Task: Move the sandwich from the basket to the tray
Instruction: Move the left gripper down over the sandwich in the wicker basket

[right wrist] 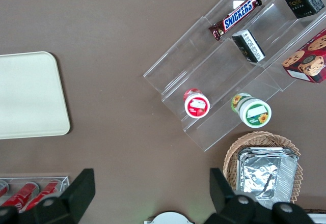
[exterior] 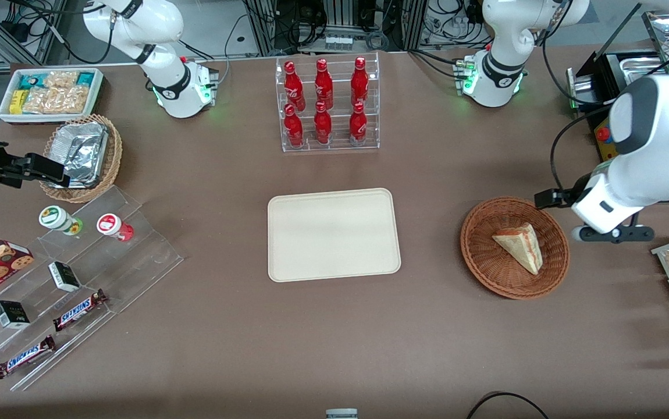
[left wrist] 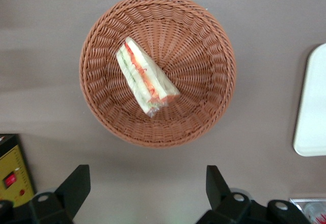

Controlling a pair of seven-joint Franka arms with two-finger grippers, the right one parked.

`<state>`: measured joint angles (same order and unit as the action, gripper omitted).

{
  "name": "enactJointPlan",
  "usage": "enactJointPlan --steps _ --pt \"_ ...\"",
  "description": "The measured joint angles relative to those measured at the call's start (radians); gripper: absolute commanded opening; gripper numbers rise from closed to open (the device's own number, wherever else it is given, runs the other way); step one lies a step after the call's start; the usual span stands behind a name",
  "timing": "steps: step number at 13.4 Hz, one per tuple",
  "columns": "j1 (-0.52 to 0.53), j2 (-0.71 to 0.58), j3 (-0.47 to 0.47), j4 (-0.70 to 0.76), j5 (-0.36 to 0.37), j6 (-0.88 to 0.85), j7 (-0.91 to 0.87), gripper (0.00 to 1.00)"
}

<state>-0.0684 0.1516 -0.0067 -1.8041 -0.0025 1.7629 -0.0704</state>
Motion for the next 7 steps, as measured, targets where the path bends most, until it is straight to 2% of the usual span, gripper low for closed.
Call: enactJointPlan --steps 3,7 --pt "0.002 0.001 0.004 -0.096 0.0 0.109 -0.045 1.0" --pt "0.003 0.003 0.004 -0.157 -0.001 0.202 -0.331 1.0"
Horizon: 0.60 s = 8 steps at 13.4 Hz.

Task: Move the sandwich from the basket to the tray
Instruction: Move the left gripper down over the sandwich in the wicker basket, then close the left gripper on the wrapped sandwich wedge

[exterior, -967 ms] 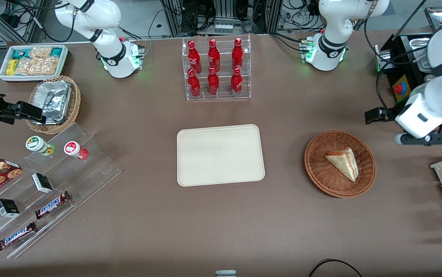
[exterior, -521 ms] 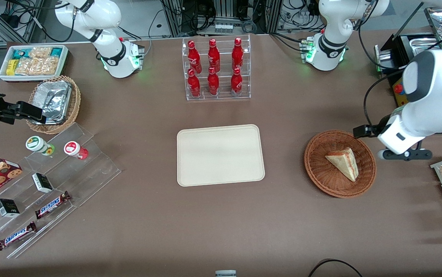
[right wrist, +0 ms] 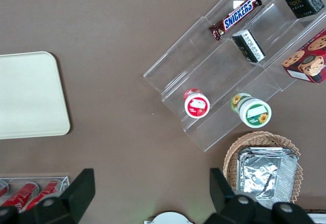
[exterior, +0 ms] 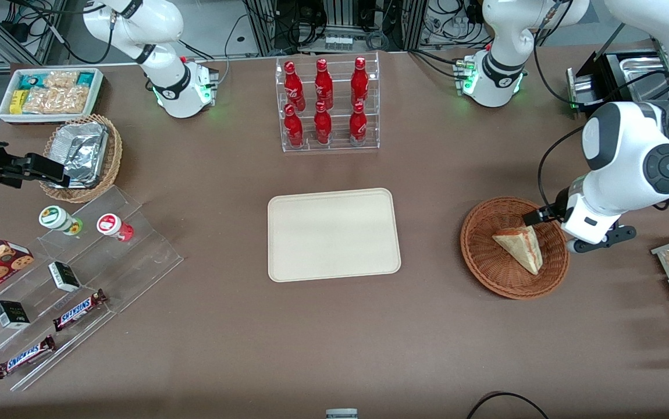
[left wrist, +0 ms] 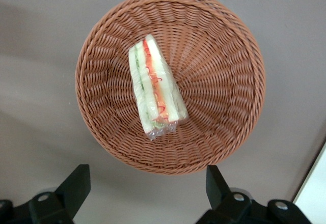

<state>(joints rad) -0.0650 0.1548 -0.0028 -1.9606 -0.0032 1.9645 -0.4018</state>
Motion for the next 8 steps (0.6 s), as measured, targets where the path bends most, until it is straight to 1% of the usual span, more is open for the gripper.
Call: enactJointPlan --steps 4,8 --pt "0.019 0.003 0.001 -0.056 -0.003 0.093 -0.13 1.0" --pt "0.028 0.022 0.001 -0.133 -0.006 0.228 -0.258 1.0"
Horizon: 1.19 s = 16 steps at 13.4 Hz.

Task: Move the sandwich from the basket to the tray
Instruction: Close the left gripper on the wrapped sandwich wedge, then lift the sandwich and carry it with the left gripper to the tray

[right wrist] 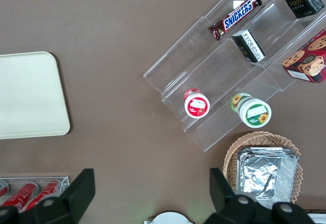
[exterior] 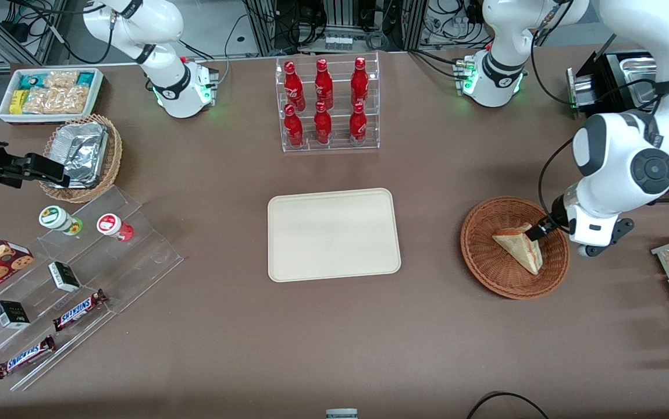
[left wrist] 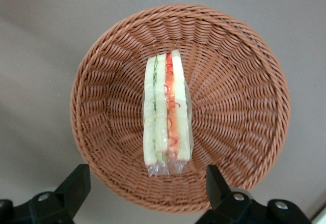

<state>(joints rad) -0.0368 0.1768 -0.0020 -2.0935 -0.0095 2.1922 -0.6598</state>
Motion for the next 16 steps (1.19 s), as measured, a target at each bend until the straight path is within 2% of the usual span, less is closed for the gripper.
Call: enactJointPlan --steps 4,10,11,12,13,14,16 --pt "-0.004 0.043 -0.002 -0.025 -0.001 0.08 -0.092 1.0" --pt "-0.007 0.113 -0.003 -0.026 -0.002 0.157 -0.114 0.98" --pt "-0.007 0.122 -0.003 -0.026 -0.003 0.161 -0.116 0.84" --pt "-0.007 0.129 -0.003 -0.027 -0.003 0.164 -0.12 0.48" --pt "-0.007 0.132 -0.003 -0.028 -0.004 0.164 -0.128 0.18" --pt "-0.007 0.133 -0.004 -0.033 -0.004 0.164 -0.133 0.0" --pt "-0.007 0.132 -0.005 -0.036 -0.004 0.163 -0.137 0.0"
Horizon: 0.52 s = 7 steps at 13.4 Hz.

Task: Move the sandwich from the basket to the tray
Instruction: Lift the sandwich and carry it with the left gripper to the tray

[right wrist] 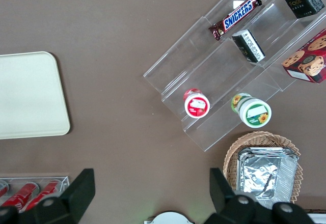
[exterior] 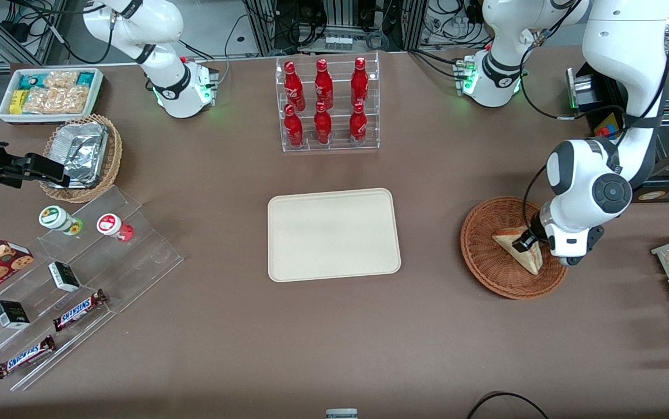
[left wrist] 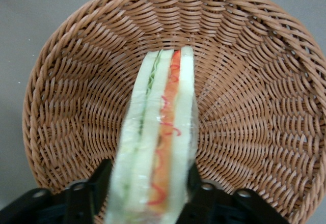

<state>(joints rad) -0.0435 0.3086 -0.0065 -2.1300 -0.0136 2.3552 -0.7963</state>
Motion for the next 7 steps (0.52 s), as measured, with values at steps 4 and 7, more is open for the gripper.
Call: enactJointPlan --steps 4,7 --pt "-0.002 -0.024 -0.005 0.048 0.0 -0.102 0.001 0.0" --pt "-0.033 -0.036 -0.023 0.133 0.002 -0.187 0.01 0.0"
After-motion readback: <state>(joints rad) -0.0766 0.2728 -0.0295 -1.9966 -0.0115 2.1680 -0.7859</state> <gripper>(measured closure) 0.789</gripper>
